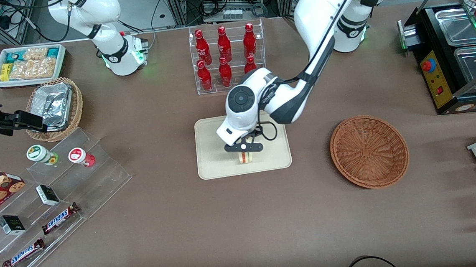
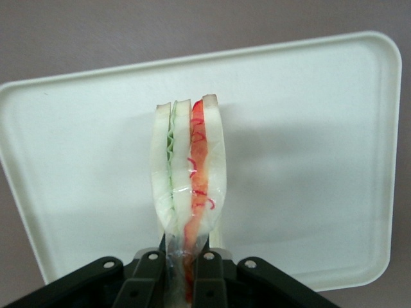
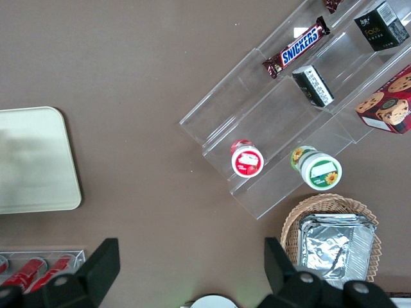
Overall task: Place sandwich from basket to tray
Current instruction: 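Lower the sandwich onto the tray and open the left gripper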
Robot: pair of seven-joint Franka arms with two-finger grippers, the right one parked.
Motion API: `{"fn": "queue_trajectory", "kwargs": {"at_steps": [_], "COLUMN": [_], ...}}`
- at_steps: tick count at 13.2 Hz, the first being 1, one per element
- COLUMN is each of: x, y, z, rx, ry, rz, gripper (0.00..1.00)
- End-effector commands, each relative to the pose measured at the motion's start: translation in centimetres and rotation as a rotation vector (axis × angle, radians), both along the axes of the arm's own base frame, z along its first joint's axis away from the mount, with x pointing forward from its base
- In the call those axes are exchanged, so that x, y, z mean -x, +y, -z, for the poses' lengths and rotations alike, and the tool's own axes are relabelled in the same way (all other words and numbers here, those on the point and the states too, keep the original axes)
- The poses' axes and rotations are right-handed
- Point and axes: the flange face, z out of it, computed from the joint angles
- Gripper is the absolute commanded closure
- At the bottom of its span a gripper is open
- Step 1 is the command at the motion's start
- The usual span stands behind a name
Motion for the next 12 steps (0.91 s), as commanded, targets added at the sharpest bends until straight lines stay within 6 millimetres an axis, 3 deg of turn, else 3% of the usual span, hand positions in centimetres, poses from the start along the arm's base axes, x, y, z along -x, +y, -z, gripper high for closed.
{"fn": "queue_trajectory", "kwargs": {"at_steps": [1,7,8,9,10,12], "x": [0.6,1.3,1.4,1.3,1.3,1.1], "y": [-1.4,-1.2,-1.2,-1.2,-1.2,-1.1], "z": [0.9,2.9,3.0,3.0,3.0,2.2], "rx": [-0.009,-0.046,-0.047,-0.046,-0.047,-0.044], "ry": [-0.016,0.011,0.013,0.012,0.011,0.007], "rz": [0.019,-0.095,-0.096,-0.098,-0.100,-0.100], "gripper": [1.00,1.00,0.72,0.28,0.01,0.00]}}
